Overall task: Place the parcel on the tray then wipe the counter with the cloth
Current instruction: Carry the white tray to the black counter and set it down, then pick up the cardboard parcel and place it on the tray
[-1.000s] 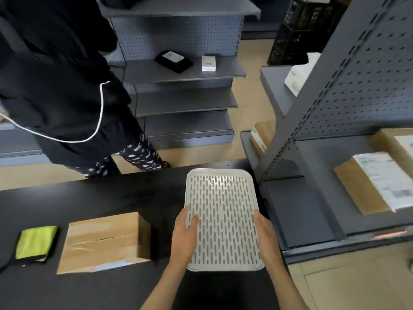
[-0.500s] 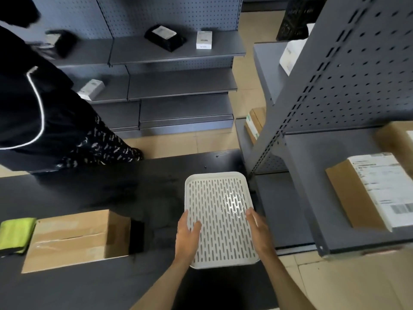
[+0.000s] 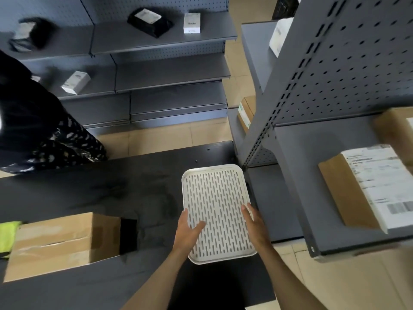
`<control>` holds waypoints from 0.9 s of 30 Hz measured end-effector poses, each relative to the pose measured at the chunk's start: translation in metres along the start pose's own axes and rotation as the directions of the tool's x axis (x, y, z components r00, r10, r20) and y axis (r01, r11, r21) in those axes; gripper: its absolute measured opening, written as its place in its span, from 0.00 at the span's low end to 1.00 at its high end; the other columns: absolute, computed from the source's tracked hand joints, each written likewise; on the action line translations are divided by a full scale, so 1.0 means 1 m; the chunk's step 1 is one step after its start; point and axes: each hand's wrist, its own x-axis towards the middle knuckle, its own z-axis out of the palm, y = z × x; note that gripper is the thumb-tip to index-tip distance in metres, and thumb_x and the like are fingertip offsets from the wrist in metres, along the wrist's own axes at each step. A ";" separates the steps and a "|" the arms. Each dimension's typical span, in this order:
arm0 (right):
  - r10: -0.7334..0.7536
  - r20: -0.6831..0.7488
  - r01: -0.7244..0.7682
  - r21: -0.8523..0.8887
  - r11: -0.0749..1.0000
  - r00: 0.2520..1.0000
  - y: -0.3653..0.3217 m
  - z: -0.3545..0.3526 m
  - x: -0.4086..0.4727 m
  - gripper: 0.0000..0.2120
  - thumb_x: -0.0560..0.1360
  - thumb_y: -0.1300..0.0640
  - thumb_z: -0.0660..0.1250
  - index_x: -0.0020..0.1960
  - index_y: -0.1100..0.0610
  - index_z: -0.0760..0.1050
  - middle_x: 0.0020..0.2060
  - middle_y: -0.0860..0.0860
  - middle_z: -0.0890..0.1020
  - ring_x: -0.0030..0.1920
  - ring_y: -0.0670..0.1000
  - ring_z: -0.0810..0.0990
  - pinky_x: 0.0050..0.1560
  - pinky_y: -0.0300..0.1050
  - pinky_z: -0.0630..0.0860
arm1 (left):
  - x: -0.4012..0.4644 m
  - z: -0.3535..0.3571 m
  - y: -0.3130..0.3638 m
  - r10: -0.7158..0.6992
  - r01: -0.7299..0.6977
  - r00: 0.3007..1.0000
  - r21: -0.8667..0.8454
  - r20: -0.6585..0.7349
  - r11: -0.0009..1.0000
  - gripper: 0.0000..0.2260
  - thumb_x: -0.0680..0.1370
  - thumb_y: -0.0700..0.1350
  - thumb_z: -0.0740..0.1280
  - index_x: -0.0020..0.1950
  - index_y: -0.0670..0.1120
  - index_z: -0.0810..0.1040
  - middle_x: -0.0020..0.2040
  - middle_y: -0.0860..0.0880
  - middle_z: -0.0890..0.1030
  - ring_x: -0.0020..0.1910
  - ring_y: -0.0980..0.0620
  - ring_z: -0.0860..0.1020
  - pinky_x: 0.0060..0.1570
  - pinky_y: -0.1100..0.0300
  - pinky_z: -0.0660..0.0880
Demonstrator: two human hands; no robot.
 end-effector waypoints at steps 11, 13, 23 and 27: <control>0.000 0.022 0.003 -0.105 0.994 1.000 0.007 0.002 0.003 0.29 0.84 0.38 0.58 0.80 0.51 0.66 0.79 0.51 0.67 0.77 0.53 0.67 0.73 0.48 0.64 | 0.002 -0.002 -0.002 -0.027 0.028 0.997 -0.012 0.067 1.000 0.27 0.72 0.52 0.75 0.69 0.59 0.70 0.64 0.56 0.77 0.63 0.57 0.78 0.66 0.45 0.76; 0.014 0.017 -0.012 -0.134 0.991 1.000 0.011 0.002 0.004 0.29 0.83 0.36 0.58 0.80 0.49 0.67 0.79 0.51 0.67 0.78 0.53 0.67 0.76 0.53 0.64 | 0.000 -0.006 0.002 -0.015 0.016 0.996 -0.017 0.087 1.000 0.26 0.72 0.54 0.75 0.68 0.60 0.71 0.65 0.56 0.77 0.63 0.57 0.78 0.66 0.44 0.76; -0.157 0.007 0.127 -0.629 0.767 0.988 0.017 0.011 -0.038 0.27 0.83 0.44 0.62 0.80 0.49 0.64 0.82 0.51 0.58 0.80 0.56 0.60 0.78 0.56 0.65 | -0.030 -0.056 0.004 0.039 -0.105 0.989 0.499 0.141 0.860 0.28 0.79 0.57 0.69 0.77 0.55 0.67 0.80 0.50 0.64 0.78 0.50 0.62 0.76 0.47 0.63; -0.255 0.199 0.316 -0.739 0.595 0.946 -0.001 0.040 -0.063 0.25 0.84 0.44 0.61 0.78 0.49 0.68 0.81 0.50 0.64 0.79 0.54 0.64 0.77 0.54 0.65 | -0.055 -0.084 -0.005 0.130 -0.170 0.985 0.774 0.114 0.610 0.27 0.81 0.59 0.64 0.78 0.53 0.65 0.80 0.51 0.63 0.77 0.49 0.64 0.73 0.49 0.68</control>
